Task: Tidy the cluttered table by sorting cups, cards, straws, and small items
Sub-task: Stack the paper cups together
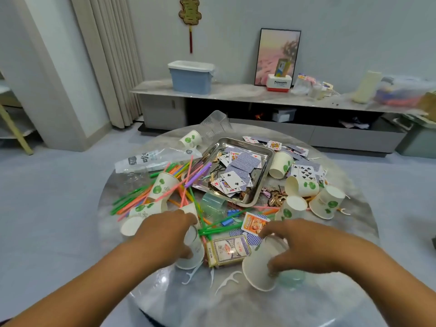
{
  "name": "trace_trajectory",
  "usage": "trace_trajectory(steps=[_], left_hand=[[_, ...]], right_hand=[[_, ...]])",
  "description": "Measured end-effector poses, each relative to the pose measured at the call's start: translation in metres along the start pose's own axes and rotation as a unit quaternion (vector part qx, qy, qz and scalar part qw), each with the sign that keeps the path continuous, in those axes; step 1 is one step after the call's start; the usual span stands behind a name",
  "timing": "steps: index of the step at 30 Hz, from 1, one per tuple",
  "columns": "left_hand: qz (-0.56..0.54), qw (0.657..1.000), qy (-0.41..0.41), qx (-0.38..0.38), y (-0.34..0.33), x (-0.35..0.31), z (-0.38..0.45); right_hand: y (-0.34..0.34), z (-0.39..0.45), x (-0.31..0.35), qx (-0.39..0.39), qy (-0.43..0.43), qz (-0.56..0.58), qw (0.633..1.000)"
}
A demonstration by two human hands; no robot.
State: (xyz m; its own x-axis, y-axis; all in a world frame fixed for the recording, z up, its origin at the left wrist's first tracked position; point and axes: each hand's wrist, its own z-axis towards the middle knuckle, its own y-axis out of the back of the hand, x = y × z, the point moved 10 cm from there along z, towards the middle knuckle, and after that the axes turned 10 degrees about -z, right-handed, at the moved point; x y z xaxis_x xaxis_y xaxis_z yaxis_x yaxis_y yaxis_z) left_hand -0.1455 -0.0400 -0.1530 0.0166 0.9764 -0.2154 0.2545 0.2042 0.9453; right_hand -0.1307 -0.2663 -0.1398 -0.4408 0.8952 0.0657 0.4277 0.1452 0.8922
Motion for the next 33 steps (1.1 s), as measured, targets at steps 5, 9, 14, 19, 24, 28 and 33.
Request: trace_trajectory(steps=[5,9,14,19,24,28,33], left_hand=[[-0.203,0.972,-0.015,-0.118,0.061,0.007,-0.005],[-0.527,0.836,-0.002,-0.152,0.064,0.012,0.013],[-0.776,0.623,0.044,-0.092,0.031,0.002,0.035],[-0.845,0.520,0.101,-0.077,0.004,-0.022,0.040],[-0.923,0.364,0.122,-0.005,-0.017,-0.060,0.042],[-0.921,0.363,0.140,-0.012,-0.024,-0.072,0.044],[-0.887,0.441,0.132,0.021,-0.032,-0.087,0.049]], right_hand=[[0.042,-0.007,-0.031,-0.098,-0.001,0.139,0.985],[0.048,0.004,-0.030,-0.135,0.002,0.184,0.974],[0.044,0.019,-0.005,-0.169,0.048,0.266,0.948],[0.051,0.026,-0.002,-0.257,0.051,0.437,0.860],[0.032,0.035,0.008,-0.329,0.018,0.564,0.757],[0.032,0.037,0.002,-0.411,-0.024,0.570,0.711],[0.030,0.049,-0.021,-0.423,-0.082,0.591,0.682]])
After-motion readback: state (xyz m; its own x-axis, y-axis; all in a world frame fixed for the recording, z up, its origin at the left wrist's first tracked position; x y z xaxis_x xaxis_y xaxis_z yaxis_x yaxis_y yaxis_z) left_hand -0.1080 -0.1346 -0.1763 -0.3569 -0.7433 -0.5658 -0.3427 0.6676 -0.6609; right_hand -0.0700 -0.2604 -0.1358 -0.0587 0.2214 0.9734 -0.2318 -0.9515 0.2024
